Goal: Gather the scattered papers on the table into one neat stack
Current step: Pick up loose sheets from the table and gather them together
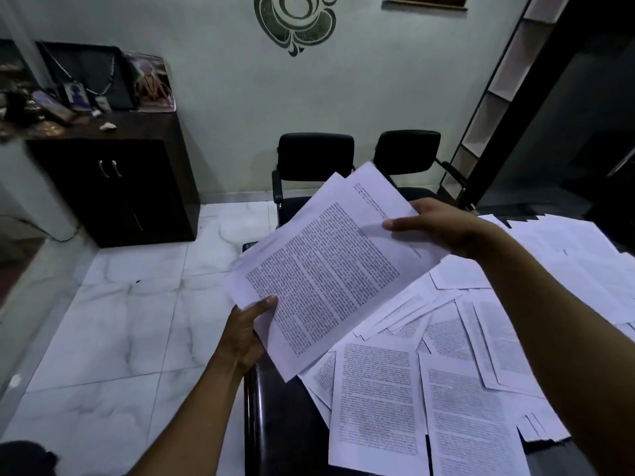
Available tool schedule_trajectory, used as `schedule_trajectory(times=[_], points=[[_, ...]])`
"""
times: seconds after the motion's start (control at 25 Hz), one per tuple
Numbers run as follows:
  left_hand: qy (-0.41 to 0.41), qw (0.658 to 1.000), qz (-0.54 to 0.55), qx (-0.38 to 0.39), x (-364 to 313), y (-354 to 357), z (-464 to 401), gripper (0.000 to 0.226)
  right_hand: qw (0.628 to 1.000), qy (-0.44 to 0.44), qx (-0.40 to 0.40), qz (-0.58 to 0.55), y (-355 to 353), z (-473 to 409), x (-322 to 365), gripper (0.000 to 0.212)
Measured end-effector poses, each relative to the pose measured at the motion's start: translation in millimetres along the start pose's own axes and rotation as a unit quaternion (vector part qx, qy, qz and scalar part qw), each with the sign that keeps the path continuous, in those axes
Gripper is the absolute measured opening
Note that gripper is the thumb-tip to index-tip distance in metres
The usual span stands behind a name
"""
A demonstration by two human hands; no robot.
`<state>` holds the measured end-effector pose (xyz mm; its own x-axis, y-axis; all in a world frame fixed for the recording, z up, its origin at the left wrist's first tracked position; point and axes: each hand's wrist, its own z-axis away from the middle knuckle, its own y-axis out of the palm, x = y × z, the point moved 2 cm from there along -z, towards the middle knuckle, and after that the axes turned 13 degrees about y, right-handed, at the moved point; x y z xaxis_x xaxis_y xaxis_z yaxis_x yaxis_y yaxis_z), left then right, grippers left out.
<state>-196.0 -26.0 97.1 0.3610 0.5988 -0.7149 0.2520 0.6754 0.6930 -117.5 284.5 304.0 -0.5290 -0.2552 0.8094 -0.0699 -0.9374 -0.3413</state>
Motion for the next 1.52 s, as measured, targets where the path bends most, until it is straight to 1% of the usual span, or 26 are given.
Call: schedule_trajectory(times=[0.04, 0.12, 0.2, 0.28, 0.32, 0.44, 0.48, 0.52, 0.56, 0.6, 0.64, 0.68, 0.72, 0.76, 0.8, 0.88, 0.96, 1.0, 1.04, 1.12, 1.2, 1.28, 1.32, 1.4, 1.44, 1.52], points=[[-0.006, 1.0, -0.013, 0.005, 1, 4, 3, 0.043, 0.999, 0.006, 0.005, 0.05, 7, 0, 0, 0.025], [-0.01, 0.999, -0.037, 0.018, 4, 6, 7, 0.035, 0.993, 0.014, 0.035, 0.113, 19, -2, -6, 0.026], [-0.013, 1.0, -0.015, 0.008, 5, 1, 13, 0.03, 0.992, 0.014, 0.069, 0.109, 24, 0, -12, 0.024], [-0.032, 0.999, 0.027, -0.01, 9, -4, 20, 0.036, 0.993, 0.012, 0.089, 0.071, 25, 1, -17, 0.021], [-0.042, 0.998, 0.039, -0.017, 13, -4, 23, 0.038, 0.992, 0.018, 0.095, 0.075, 29, -1, -21, 0.022], [-0.041, 0.998, 0.023, -0.039, 22, -2, 30, 0.041, 0.982, 0.043, 0.077, 0.169, 42, -12, -38, 0.024], [-0.032, 0.998, 0.013, -0.045, 23, -3, 31, 0.044, 0.983, 0.045, 0.066, 0.162, 43, -14, -44, 0.026], [-0.019, 0.998, 0.01, -0.052, 20, -5, 31, 0.048, 0.991, 0.042, 0.058, 0.112, 43, -15, -50, 0.028], [-0.006, 0.998, 0.014, -0.055, 19, -8, 30, 0.053, 0.998, 0.035, 0.056, 0.025, 43, -12, -56, 0.031], [0.0, 0.998, 0.016, -0.061, 17, -9, 30, 0.057, 0.994, 0.026, 0.06, -0.086, 45, -9, -64, 0.036], [0.004, 0.998, 0.027, -0.063, 16, -7, 31, 0.055, 0.977, 0.025, 0.065, -0.201, 51, -5, -72, 0.041], [0.011, 0.997, 0.041, -0.063, 15, -1, 33, 0.047, 0.952, 0.028, 0.068, -0.298, 63, -3, -81, 0.043], [0.02, 0.997, 0.05, -0.056, 16, 9, 35, 0.037, 0.928, 0.026, 0.069, -0.364, 79, -5, -92, 0.044], [0.031, 0.997, 0.044, -0.052, 19, 17, 36, 0.033, 0.913, 0.015, 0.062, -0.402, 99, -9, -102, 0.043], [0.041, 0.997, 0.031, -0.058, 23, 22, 37, 0.035, 0.911, 0.002, 0.039, -0.412, 119, -12, -110, 0.04], [0.047, 0.997, 0.009, -0.063, 30, 23, 40, 0.051, 0.918, -0.013, -0.054, -0.393, 145, -16, -119, 0.033], [0.016, 0.997, -0.017, -0.079, 26, 13, 44, 0.055, 0.909, 0.003, -0.126, -0.398, 144, -20, -130, 0.03], [-0.007, 0.996, -0.024, -0.091, 19, 5, 44, 0.054, 0.906, 0.006, -0.128, -0.404, 137, -22, -137, 0.031], [-0.029, 0.995, -0.026, -0.097, 11, -3, 44, 0.052, 0.908, 0.009, -0.108, -0.404, 130, -23, -145, 0.034], [-0.057, 0.992, -0.066, -0.09, -7, -17, 41, 0.046, 0.921, 0.03, -0.034, -0.386, 121, -23, -159, 0.039], [-0.099, 0.983, -0.149, -0.041, -14, -21, 37, 0.039, 0.942, 0.06, 0.03, -0.327, 124, -21, -164, 0.04], [-0.115, 0.971, -0.21, 0.02, -3, -17, 37, 0.038, 0.953, 0.091, 0.054, -0.284, 140, -21, -165, 0.038], [-0.104, 0.966, -0.237, 0.021, 7, -17, 36, 0.036, 0.954, 0.097, 0.043, -0.28, 151, -23, -166, 0.037], [-0.063, 0.955, -0.288, -0.032, 29, -27, 39, 0.033, 0.954, 0.104, -0.03, -0.278, 171, -27, -174, 0.035], [-0.056, 0.953, -0.294, -0.058, 38, -34, 44, 0.032, 0.954, 0.109, -0.064, -0.271, 180, -28, -181, 0.035], [-0.071, 0.95, -0.291, -0.091, 53, -52, 61, 0.031, 0.959, 0.121, -0.089, -0.242, 194, -27, -199, 0.033]])
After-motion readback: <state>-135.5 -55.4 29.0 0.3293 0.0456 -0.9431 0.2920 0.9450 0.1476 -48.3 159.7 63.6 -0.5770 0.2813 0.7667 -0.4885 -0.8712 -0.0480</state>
